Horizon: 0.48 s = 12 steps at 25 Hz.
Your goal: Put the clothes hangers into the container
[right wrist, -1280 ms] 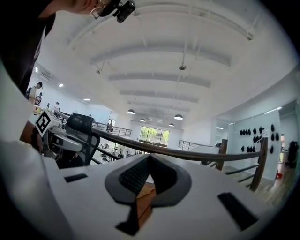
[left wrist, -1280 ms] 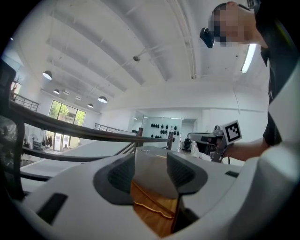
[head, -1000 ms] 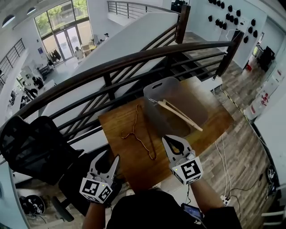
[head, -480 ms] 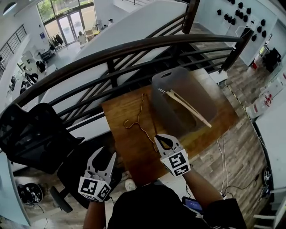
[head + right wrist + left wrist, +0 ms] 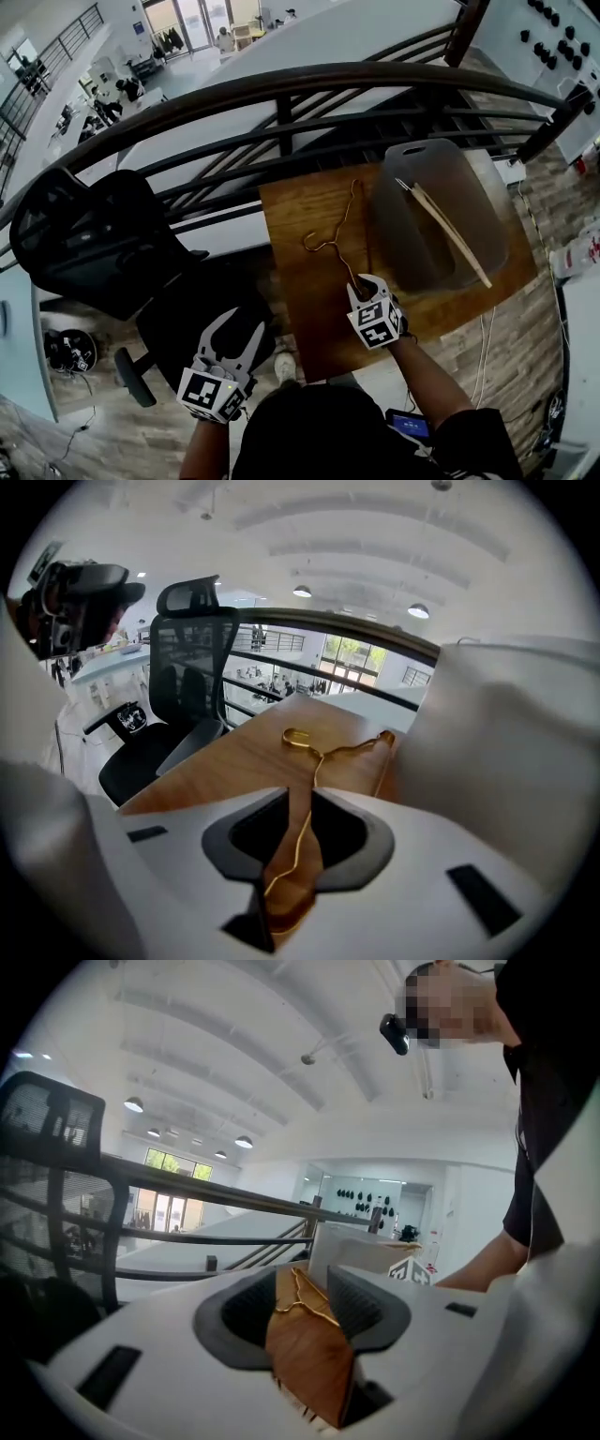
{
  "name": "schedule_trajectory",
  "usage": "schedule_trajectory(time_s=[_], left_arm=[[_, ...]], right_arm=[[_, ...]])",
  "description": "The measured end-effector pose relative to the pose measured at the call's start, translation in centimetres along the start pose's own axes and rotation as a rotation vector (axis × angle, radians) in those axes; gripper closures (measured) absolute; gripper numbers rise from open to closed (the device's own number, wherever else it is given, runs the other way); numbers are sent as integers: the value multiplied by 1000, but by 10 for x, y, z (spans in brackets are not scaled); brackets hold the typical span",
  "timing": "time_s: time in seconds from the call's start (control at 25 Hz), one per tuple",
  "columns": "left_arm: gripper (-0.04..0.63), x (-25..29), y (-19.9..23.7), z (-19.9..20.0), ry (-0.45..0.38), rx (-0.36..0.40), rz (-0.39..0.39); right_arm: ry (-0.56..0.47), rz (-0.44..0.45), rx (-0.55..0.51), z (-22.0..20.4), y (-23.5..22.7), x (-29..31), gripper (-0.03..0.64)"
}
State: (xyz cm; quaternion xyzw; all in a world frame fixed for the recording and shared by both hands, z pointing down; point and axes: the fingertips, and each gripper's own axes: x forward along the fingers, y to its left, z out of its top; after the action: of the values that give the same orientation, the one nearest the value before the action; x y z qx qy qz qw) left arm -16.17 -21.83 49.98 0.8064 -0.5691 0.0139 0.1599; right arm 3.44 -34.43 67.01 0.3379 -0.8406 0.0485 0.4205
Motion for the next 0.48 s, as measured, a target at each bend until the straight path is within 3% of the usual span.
schedule_trajectory(time_s=[0.28,0.48], left_arm=[[420,-22,22,-3,23,-23,109],[419,-27,29,-6,32,-39,131]], right_arm=[[97,31,175,-19,-5,46,515],[137,52,303,-25,-9,61,522]])
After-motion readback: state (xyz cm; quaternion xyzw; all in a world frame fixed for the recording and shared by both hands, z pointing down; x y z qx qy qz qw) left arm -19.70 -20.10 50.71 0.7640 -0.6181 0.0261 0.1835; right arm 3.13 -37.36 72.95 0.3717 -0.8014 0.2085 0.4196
